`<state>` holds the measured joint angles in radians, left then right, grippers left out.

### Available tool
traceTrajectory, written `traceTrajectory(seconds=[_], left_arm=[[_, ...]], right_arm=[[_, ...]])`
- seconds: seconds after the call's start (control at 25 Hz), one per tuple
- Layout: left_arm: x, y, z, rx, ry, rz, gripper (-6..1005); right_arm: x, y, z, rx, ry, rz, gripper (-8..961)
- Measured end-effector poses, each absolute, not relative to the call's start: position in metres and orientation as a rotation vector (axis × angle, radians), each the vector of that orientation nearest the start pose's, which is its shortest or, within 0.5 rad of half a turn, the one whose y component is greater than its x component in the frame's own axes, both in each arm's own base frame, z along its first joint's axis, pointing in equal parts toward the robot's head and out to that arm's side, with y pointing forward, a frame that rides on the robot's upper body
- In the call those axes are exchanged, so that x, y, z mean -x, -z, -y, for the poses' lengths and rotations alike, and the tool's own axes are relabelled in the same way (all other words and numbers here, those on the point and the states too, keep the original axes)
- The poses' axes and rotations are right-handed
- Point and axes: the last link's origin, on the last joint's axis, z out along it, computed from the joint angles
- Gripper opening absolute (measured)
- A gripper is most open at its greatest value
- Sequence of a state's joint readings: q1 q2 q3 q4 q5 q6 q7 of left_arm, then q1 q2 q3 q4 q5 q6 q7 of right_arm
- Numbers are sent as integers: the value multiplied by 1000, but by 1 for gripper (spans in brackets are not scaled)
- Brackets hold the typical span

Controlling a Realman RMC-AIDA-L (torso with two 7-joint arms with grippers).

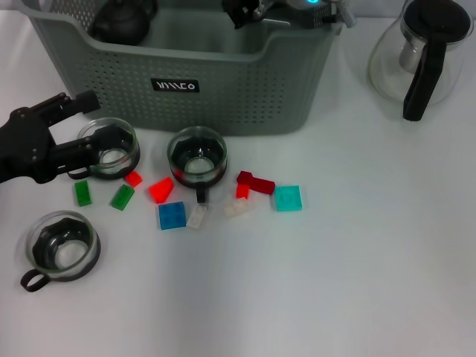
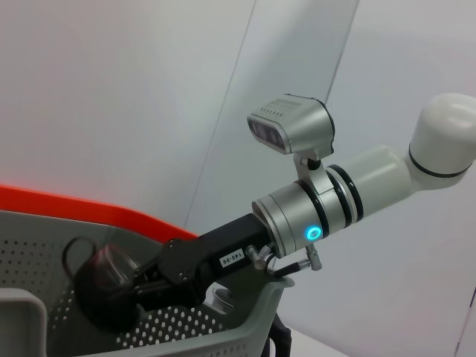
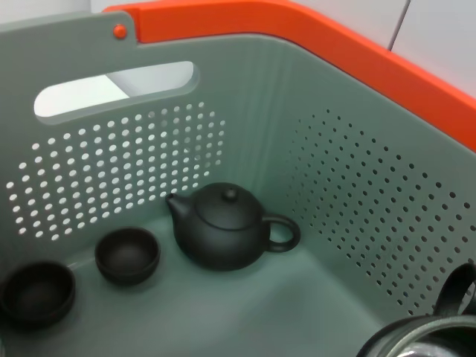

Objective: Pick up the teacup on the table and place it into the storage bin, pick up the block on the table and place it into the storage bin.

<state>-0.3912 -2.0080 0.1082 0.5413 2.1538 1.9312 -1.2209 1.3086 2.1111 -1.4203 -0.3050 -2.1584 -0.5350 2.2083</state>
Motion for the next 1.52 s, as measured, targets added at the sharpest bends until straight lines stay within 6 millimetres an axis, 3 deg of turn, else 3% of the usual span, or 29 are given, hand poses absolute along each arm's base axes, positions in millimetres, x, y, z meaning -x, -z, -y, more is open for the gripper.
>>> traceTrajectory(seconds=[0.44, 0.56, 0.64, 0.76, 0.88, 1.04, 1.16, 1.2, 1.24, 1.36, 1.52], left_arm=[[322, -64, -252, 2421, 1084, 700, 856], [322, -64, -252, 2421, 1083, 700, 856], [323, -64, -252, 2420, 1083, 701, 856], [323, -64, -252, 2419, 1082, 703, 856], [323, -64, -252, 2418, 1083, 702, 856], [323, -64, -252, 2418, 1083, 702, 855], [323, -64, -252, 2417, 1081, 703, 855], [323, -64, -254, 2415, 1074, 702, 855], [323, -64, -254, 2415, 1074, 702, 855], [322, -66, -257, 2416, 1070, 699, 855], [323, -68, -258, 2417, 1065, 696, 855]], right_arm=[[-53, 100, -482, 2490, -38, -472, 214], [-45, 90, -484, 2497, -106, -477, 316], [-36, 78, -484, 2501, -189, -473, 385], [-21, 43, -482, 2484, -368, -451, 505], [-16, 2, -468, 2486, -621, -425, 500], [-37, -40, -443, 2510, -1012, -364, 496], [-68, -54, -421, 2551, -1224, -299, 496], [-92, -54, -406, 2589, -1304, -275, 496], [-92, -54, -406, 2589, -1304, -275, 496], [-117, -47, -381, 2710, -1304, -215, 495], [-130, -33, -348, 3016, -1089, -71, 495]])
